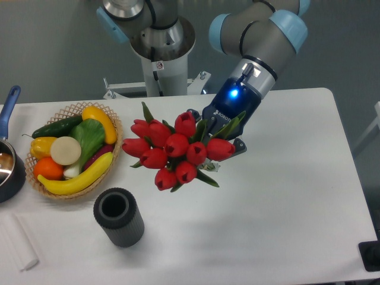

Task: Insert the flowers into the vase
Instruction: 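Carry the red tulip bunch with the gripper toward the grey vase, then lower the tulip stems into the grey vase opening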

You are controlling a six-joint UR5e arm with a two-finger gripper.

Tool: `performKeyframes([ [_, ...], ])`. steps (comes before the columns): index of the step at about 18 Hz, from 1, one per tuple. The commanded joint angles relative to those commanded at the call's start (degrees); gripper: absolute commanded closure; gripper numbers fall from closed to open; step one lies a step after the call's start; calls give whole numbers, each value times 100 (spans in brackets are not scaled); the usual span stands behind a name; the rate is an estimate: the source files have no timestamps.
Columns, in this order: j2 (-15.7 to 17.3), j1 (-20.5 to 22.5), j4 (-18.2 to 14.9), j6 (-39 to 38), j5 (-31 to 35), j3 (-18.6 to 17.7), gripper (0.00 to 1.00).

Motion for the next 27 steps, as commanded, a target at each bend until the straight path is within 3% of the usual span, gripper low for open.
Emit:
performKeyframes([
  [8, -334, -537, 9, 289, -861, 106, 87],
  [12, -694, -730, 0, 869, -1801, 246, 86],
  [18, -967, -1047, 0, 914, -2285, 466, 85],
  [27, -1231, -1240, -9, 923, -2277, 475, 85],
])
